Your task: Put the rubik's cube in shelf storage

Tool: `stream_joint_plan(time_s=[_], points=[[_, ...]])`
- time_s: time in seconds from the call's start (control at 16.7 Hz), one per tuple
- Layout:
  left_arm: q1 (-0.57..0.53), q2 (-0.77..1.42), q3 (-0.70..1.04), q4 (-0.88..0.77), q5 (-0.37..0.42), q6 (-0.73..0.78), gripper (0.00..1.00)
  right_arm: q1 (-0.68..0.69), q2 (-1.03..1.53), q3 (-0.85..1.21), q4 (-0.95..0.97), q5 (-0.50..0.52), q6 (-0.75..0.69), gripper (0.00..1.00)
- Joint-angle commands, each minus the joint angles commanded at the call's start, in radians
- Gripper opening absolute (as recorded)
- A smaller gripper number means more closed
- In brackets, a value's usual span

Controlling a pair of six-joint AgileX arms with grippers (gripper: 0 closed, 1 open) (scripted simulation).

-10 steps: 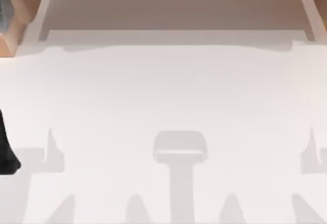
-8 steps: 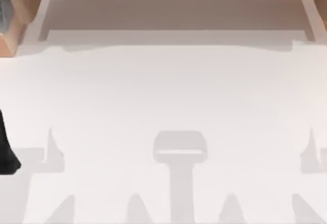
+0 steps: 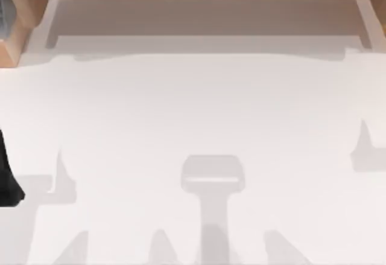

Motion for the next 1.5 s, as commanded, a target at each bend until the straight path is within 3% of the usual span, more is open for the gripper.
stream_joint_plan(time_s=[0.66, 1.02, 1.26, 1.5], points=[[0.000, 0.000, 0.000, 0.000, 0.000, 0.000, 1.00, -0.221, 1.223, 0.567, 0.627, -0.223, -0.757, 1.00], [0.000, 0.000, 0.000, 0.000, 0.000, 0.000, 1.00, -0.328, 1.759, 0.785, 0.864, -0.304, -1.137, 1.00], [0.000, 0.000, 0.000, 0.000, 0.000, 0.000, 1.00, -0.365, 1.916, 0.847, 0.927, -0.328, -1.272, 1.00], [0.000, 0.000, 0.000, 0.000, 0.000, 0.000, 1.00, -0.368, 1.930, 0.852, 0.931, -0.330, -1.284, 1.00]])
